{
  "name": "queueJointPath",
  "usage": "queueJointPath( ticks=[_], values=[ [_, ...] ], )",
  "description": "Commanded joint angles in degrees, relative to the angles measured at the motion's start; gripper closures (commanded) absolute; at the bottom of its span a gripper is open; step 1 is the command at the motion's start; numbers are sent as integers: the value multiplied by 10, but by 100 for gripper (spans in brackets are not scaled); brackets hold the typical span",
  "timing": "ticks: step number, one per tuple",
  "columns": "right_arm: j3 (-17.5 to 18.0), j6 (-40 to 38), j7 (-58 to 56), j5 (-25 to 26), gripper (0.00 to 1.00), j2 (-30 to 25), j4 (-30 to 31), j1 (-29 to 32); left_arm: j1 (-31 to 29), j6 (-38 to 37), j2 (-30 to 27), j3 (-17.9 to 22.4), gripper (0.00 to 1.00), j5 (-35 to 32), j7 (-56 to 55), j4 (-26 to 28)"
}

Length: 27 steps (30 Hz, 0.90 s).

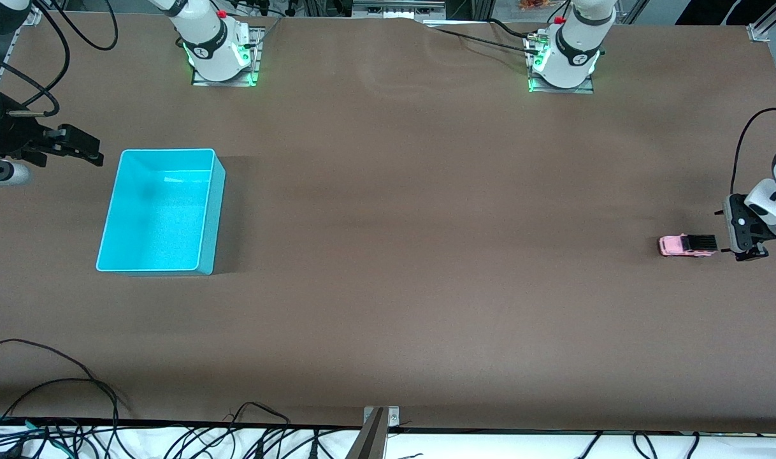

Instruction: Wind and store pink jeep toy

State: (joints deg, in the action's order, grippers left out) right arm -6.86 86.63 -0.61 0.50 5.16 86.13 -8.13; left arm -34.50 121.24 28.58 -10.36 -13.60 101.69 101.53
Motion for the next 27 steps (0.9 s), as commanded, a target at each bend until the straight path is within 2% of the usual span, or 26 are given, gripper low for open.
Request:
queueJointPath(
  ticks=[1, 7, 12, 27],
  values=[
    [2, -1, -3, 4, 0, 1, -6, 3, -1, -65, -48, -28, 0, -6, -71, 9],
    [2, -1, -3, 4, 0, 1, -6, 3, -2, -135, -93, -56, 0, 31, -145, 9],
    [2, -1, -3, 4, 0, 0, -6, 3, -2, -164, -118, -82, 0, 34, -188, 1],
    [3, -1, -3, 4, 0, 1, -6, 3, -1, -272, -118, -138, 0, 48, -320, -87]
  ],
)
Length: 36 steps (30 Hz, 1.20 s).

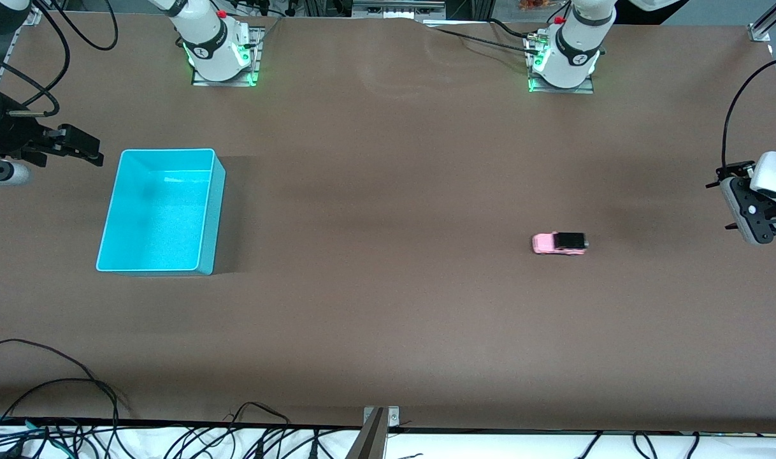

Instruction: Wind and store pink jeep toy

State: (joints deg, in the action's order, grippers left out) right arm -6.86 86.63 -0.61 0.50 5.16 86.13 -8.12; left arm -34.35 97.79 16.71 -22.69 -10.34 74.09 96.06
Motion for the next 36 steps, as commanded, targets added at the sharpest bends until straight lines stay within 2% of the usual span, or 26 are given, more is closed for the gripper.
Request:
queueJointPath(
  ticks=[1, 15, 19, 21, 26, 29, 36],
  values=[
    [2, -1, -3, 4, 0, 1, -6, 3, -3, -41, 1, -22, 0, 16, -53, -37],
    [2, -1, -3, 4, 0, 0, -5, 3, -3, -79, -9, -77, 0, 16, -237, -83],
    [2, -1, -3, 4, 0, 1, -5, 3, 21, -77, -40, -75, 0, 10, -271, -71],
    [2, -1, -3, 4, 0, 1, -6, 3, 45, -76, -42, -58, 0, 9, -289, -71],
    [2, -1, -3, 4, 0, 1, -5, 3, 120, -74, -47, 27, 0, 16, -316, -71],
    [2, -1, -3, 4, 0, 0, -6, 3, 149, -59, -51, 63, 0, 31, -320, -69],
    [3, -1, -3, 4, 0, 1, -6, 3, 158, 18, -88, 89, 0, 77, -403, -16]
  ],
)
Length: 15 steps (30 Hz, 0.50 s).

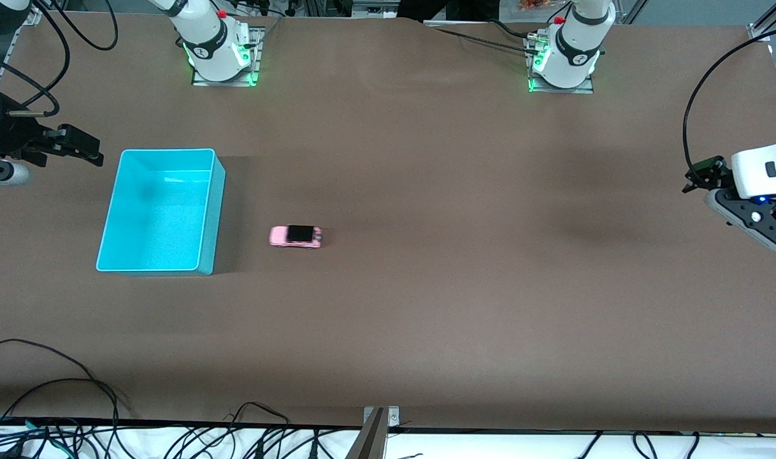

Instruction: Wind and store pink jeep toy

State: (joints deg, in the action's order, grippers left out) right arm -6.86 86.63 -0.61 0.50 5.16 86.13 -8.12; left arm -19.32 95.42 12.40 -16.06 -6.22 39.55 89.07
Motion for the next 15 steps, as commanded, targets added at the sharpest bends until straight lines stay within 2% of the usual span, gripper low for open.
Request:
queueJointPath(
  ticks=[1, 4, 11, 15],
  values=[
    [2, -1, -3, 4, 0, 1, -5, 3, 10, 43, -53, 23, 0, 41, -76, 60],
    [3, -1, -3, 4, 0, 0, -5, 3, 29, 43, -64, 34, 0, 41, -124, 68],
    [2, -3, -4, 4, 0, 1, -5, 2, 106, 43, -70, 110, 0, 45, -148, 68],
    [2, 0, -4, 8, 0, 6, -6, 3, 112, 43, -72, 116, 0, 45, -149, 69]
  ],
)
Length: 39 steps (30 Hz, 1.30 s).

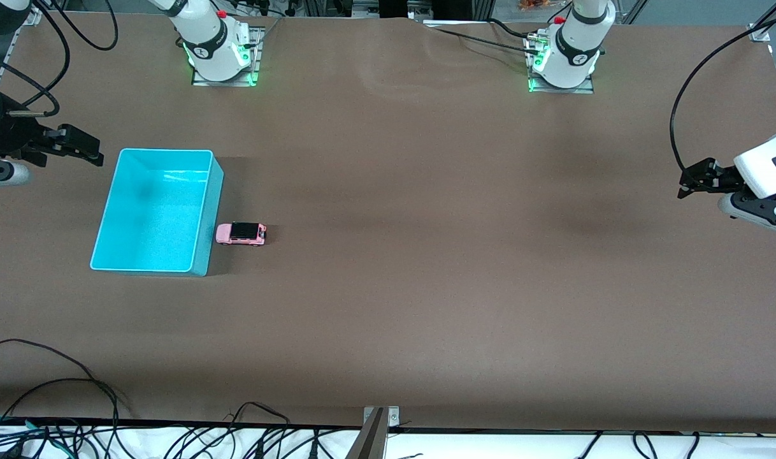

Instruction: Wind and store pink jeep toy

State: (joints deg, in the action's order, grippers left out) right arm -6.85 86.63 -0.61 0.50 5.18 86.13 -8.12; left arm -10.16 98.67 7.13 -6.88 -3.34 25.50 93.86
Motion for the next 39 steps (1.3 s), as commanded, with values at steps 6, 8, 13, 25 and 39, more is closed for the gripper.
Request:
queueJointPath(
  ticks=[6, 8, 13, 25, 39],
  values=[
    [1, 20, -4, 8, 0, 20, -5, 5, 21, 10, -31, 24, 0, 17, -63, 23],
    [2, 25, -4, 9, 0, 28, -5, 3, 22, 8, -34, 24, 0, 17, -88, 26],
    [4, 43, -8, 4, 0, 52, -6, -2, 30, 4, -46, 24, 0, 17, -102, 32],
    [62, 95, -224, 6, 0, 115, -6, -6, 61, -52, -58, 24, 0, 64, -118, 17],
    [70, 156, -492, 3, 0, 188, 19, -39, 116, -67, -67, 81, 0, 70, -150, 12]
  ],
)
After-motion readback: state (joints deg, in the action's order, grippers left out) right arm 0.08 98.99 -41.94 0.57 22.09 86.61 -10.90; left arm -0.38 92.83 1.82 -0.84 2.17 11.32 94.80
